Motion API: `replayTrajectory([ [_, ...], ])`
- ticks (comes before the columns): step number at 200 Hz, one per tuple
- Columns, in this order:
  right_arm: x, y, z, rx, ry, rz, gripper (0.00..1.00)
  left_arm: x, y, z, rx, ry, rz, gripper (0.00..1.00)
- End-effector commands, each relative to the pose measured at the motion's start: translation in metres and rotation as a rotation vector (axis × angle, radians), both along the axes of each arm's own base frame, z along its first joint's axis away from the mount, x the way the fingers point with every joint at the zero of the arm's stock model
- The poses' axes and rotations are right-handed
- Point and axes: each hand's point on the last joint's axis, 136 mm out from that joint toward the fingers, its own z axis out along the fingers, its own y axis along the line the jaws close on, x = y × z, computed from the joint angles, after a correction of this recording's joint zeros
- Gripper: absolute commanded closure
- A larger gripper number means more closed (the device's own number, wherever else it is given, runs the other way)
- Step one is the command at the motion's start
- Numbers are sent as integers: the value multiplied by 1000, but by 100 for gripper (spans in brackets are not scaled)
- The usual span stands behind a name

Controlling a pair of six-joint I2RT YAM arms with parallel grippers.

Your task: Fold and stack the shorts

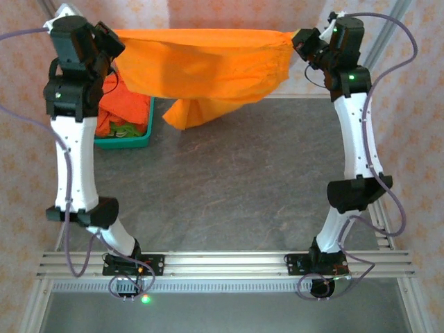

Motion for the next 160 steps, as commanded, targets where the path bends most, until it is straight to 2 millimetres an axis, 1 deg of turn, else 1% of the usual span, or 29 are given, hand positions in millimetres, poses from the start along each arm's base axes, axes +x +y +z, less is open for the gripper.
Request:
replayTrajectory([
  [1,-23,-31,12,-23,-89,-53,100,-50,-12,35,35,-176,-67,100],
  [11,-26,-42,-4,-18,-85,-80,100,-59,-20,16,42,-182,-96,100],
  [12,-26,-43,-6,-17,-85,-83,100,-58,-21,12,42,-177,-98,100],
  [14,-26,-44,-12,-17,-78,-85,100,-61,-23,9,44,-180,-105,100],
  [16,-28,-45,-13,-16,-84,-88,100,-64,-24,5,45,-180,-109,100],
  [32,-36,-55,-47,-33,-51,-118,100,-79,-37,-38,56,-149,-151,100],
  [44,-45,-58,-75,-67,-16,-126,100,-89,-46,-76,54,-94,-185,100],
  [46,-46,-59,-80,-73,-8,-127,100,-92,-47,-78,52,-93,-191,100],
  [49,-48,-59,-86,-79,1,-126,100,-92,-49,-93,51,-66,-198,100],
  [53,-51,-59,-96,-88,19,-125,100,-94,-53,-107,49,-42,-210,100],
  [54,-52,-59,-100,-90,25,-125,100,-96,-53,-107,48,-45,-211,100],
  [64,-60,-59,-124,-105,71,-118,100,-102,-57,-143,36,21,-225,100],
  [75,-70,-59,-153,-115,137,-115,100,-109,-56,-174,23,85,-219,100],
  [82,-78,-59,-169,-122,178,-112,100,-114,-55,-191,14,121,-213,100],
  [94,-92,-58,-194,-137,241,-101,100,-121,-53,-213,2,172,-202,100],
  [103,-105,-59,-214,-139,290,-102,100,-124,-52,-224,-5,192,-201,100],
  [118,-124,-61,-238,-134,348,-116,100,-126,-51,-227,4,202,-197,100],
  [122,-127,-61,-248,-132,374,-117,100,-126,-51,-224,7,201,-195,100],
  [124,-131,-61,-243,-129,361,-118,100,-125,-50,-222,8,199,-193,100],
  [127,-135,-60,-244,-124,363,-119,100,-125,-51,-220,10,199,-194,100],
  [144,-152,-58,-256,-99,407,-115,100,-119,-53,-199,25,184,-206,100],
  [160,-167,-63,-265,-98,458,-148,100,-110,-56,-182,43,185,-213,100],
])
